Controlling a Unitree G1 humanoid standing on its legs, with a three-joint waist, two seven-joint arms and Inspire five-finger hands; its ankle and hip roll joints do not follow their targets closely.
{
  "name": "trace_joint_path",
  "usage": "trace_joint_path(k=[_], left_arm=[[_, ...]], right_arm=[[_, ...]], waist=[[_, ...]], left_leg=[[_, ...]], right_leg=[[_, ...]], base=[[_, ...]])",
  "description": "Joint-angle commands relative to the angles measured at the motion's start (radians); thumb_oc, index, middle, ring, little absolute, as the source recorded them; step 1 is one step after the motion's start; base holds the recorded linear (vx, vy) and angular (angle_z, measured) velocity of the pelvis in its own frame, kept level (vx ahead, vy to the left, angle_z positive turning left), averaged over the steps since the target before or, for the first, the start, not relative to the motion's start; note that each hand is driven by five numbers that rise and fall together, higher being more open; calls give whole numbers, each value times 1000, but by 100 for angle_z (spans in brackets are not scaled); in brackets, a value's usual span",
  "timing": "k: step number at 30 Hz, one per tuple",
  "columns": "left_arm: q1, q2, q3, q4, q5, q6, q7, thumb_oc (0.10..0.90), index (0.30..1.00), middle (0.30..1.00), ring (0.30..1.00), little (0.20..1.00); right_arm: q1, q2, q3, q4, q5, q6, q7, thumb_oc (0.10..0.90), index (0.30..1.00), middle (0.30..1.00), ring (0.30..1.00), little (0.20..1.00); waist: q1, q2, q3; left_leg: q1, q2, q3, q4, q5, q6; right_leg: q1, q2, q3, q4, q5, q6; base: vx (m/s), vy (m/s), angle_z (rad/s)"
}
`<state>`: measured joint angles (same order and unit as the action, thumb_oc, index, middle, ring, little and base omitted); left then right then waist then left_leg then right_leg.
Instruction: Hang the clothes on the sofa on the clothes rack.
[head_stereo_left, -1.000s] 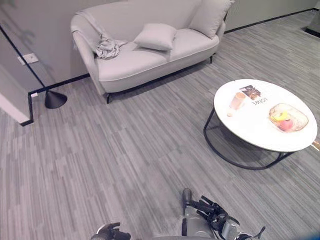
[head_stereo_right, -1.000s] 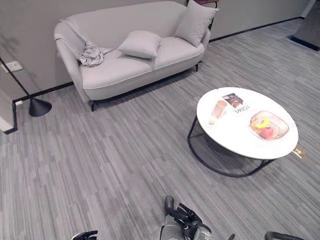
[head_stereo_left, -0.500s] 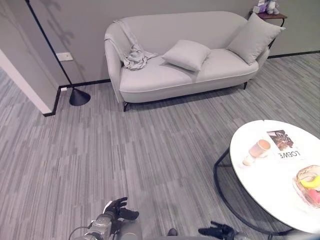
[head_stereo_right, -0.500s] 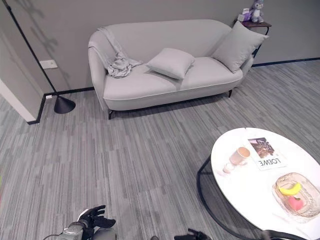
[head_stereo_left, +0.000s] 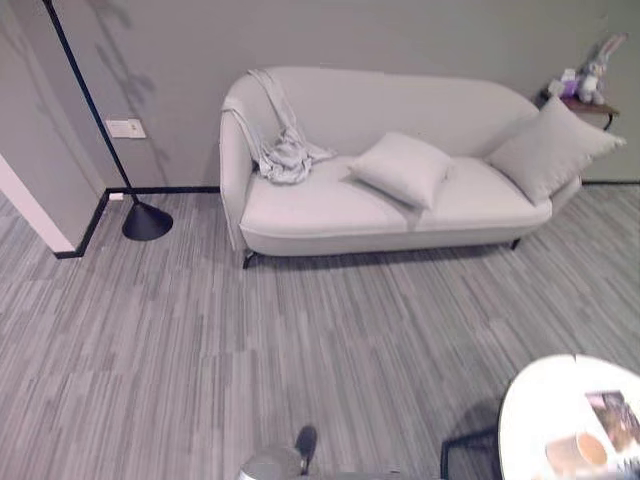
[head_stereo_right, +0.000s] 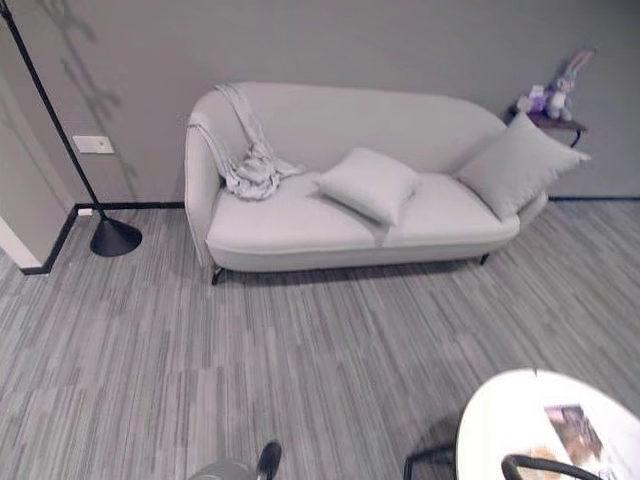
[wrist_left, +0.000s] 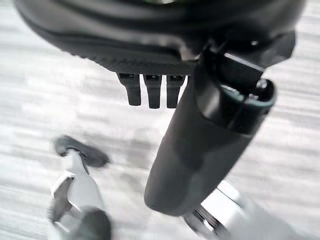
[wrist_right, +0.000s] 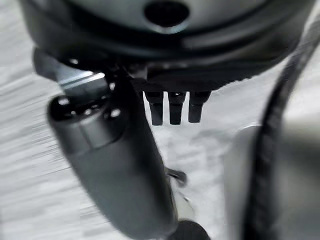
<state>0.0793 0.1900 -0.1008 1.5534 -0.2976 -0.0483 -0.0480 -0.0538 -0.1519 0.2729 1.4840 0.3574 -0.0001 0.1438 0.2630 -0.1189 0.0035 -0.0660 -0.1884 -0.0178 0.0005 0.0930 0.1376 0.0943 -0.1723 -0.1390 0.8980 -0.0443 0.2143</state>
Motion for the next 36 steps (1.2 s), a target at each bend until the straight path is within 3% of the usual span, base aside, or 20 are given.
trace_joint_path(k=[1,2,3,4,6,7,8,9,12,16,18,19,23,24,26,29,30,31,34,36], left_arm=[[-111,13,-41,-25,35,-32,26,800,900,900,900,900],[-152,20,-72,-55,42,-39,37,800,900,900,900,900],[-153,20,-71,-55,42,-39,37,800,900,900,900,900],[-201,18,-122,-101,46,-59,50,800,900,900,900,900],[-240,14,-158,-137,47,-79,70,800,900,900,900,900],[-265,-1,-174,-159,45,-89,75,800,900,900,900,900],[-265,-1,-174,-158,45,-89,75,800,900,900,900,900],[-274,-25,-183,-139,44,-91,72,800,900,900,900,900],[-249,-41,-166,-112,36,-86,58,800,900,900,900,900],[-179,-55,-91,-33,18,-71,42,800,900,900,900,900],[-149,-44,-57,-32,5,-69,51,800,900,900,900,900],[-148,-44,-57,-32,5,-69,52,800,900,900,900,900],[-148,-41,-75,-67,13,-78,89,800,900,900,900,900],[-156,-45,-77,-102,-26,-89,121,800,900,900,900,900],[-161,-49,-92,-110,-29,-92,117,800,900,900,900,900],[-142,-41,-91,-140,-59,-107,111,800,900,900,900,900],[-141,-42,-91,-140,-60,-107,111,800,900,900,900,900],[-132,-40,-79,-141,-81,-106,112,800,900,900,900,900],[-124,-44,-65,-131,-105,-100,107,800,900,900,900,900],[-82,-53,-61,-102,-78,-97,113,800,900,900,900,900]], right_arm=[[-33,-28,-5,-25,-42,2,-15,800,900,900,900,900],[-42,-22,12,-46,-36,-3,-19,800,900,900,900,900],[-42,-22,12,-46,-36,-3,-19,800,900,900,900,900],[-46,-10,41,-86,-14,-7,-15,800,900,900,900,900],[-54,-10,40,-114,39,-22,-25,800,900,900,900,900],[-58,-12,31,-117,76,-21,-33,800,900,900,900,900],[-58,-11,31,-117,76,-21,-33,800,900,900,900,900],[-61,-11,18,-102,80,-14,-33,800,900,900,900,900],[-51,-12,9,-86,73,-7,-27,800,900,900,900,900],[-27,-16,-8,-67,56,1,-14,800,900,900,900,900],[-22,-24,0,-38,26,0,-20,800,900,900,900,900],[-21,-24,0,-38,26,0,-20,800,900,900,900,900],[-41,-45,-11,-56,-3,-27,-98,800,900,900,900,900],[-84,-59,-35,-82,9,-48,-168,800,900,900,900,900],[-101,-67,-34,-102,8,-53,-187,800,900,900,900,900],[-121,-106,-41,-167,24,-75,-203,800,900,900,900,900],[-119,-106,-41,-168,24,-74,-203,800,900,900,900,900],[-122,-117,-53,-192,34,-79,-212,800,900,900,900,900],[-146,-138,-80,-240,45,-91,-252,800,900,900,900,900],[-159,-146,-106,-303,30,-110,-308,800,900,900,900,900]], waist=[[-13,79,22],[-60,107,43],[-62,109,42],[-111,113,60],[-153,95,71],[-187,83,87],[-189,82,87],[-216,78,91],[-233,83,88],[-230,75,47],[-205,92,27],[-207,93,28],[-192,85,52],[-191,57,82],[-186,48,100],[-173,39,108],[-173,40,108],[-169,46,108],[-139,79,114],[-147,89,82]], left_leg=[[28,58,-41,-24,-25,-11],[106,75,-92,-37,-55,-10],[104,78,-95,-36,-55,-10],[170,82,-155,-45,-87,-25],[223,71,-219,-48,-127,-43],[290,84,-282,-71,-161,-67],[288,82,-284,-71,-159,-67],[329,96,-335,-88,-185,-79],[387,124,-380,-88,-225,-89],[421,182,-416,-64,-252,-108],[355,212,-427,77,-129,-161],[355,212,-429,79,-130,-161],[249,226,-342,305,0,-238],[164,241,-227,437,21,-221],[116,257,-157,478,-8,-199],[25,280,-12,299,-136,-176],[29,280,-12,297,-137,-176],[-1,270,6,208,-131,-178],[-78,259,-4,-26,10,-196],[-28,245,-18,-83,12,-190]], right_leg=[[-17,-26,-67,-240,277,-47],[-121,-10,-108,-231,130,-103],[-120,-8,-111,-235,132,-104],[-189,34,-121,-367,53,-131],[-231,66,-85,-623,81,-125],[-253,91,-3,-860,140,-97],[-252,89,-4,-864,143,-96],[-314,87,73,-951,211,-67],[-341,87,88,-958,241,-53],[-301,88,78,-930,258,-81],[-229,122,46,-954,229,-105],[-227,121,44,-956,230,-105],[-114,131,13,-985,153,-133],[-78,113,12,-985,129,-154],[-61,108,17,-985,114,-160],[-32,80,-5,-985,73,-145],[-29,80,-4,-985,71,-144],[-22,79,-14,-985,59,-138],[8,110,-10,-985,20,-138],[16,116,-14,-985,8,-132]], base=[[603,227,44],[440,136,42],[554,-12,95],[399,-102,120],[625,-183,145],[519,-157,141],[621,-153,158],[309,-63,98],[576,-170,118],[458,-199,79],[553,-193,75],[372,-119,36],[289,-118,26],[225,-139,26],[157,-110,9],[232,-10,-9],[194,70,5],[146,93,3],[235,145,7],[343,234,-12]])
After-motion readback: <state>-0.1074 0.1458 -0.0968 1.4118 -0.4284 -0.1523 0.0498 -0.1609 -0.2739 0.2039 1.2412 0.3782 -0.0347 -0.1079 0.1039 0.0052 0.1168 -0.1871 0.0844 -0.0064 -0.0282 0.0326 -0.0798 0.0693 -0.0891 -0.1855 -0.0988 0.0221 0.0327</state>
